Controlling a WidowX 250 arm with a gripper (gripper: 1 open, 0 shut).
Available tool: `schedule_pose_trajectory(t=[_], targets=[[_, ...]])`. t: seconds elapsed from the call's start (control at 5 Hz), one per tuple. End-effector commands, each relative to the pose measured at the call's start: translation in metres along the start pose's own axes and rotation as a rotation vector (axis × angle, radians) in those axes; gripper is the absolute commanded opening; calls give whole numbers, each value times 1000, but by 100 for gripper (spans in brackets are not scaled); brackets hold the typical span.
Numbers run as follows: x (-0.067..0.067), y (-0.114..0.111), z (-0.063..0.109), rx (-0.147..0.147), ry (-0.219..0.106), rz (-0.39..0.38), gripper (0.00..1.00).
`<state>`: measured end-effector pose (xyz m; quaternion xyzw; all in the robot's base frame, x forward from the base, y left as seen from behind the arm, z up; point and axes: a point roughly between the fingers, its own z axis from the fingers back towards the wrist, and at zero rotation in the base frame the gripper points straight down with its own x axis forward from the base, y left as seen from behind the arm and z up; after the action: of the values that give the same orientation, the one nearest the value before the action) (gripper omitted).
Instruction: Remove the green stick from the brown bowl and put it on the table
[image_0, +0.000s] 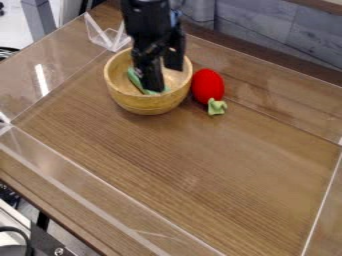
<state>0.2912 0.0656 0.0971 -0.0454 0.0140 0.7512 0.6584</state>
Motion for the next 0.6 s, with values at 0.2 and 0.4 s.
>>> schedule_pose_trajectory(t=[0.2,0.4], targets=[[8,1,23,-115,-56,-102,100],[13,1,23,-147,-80,-135,100]])
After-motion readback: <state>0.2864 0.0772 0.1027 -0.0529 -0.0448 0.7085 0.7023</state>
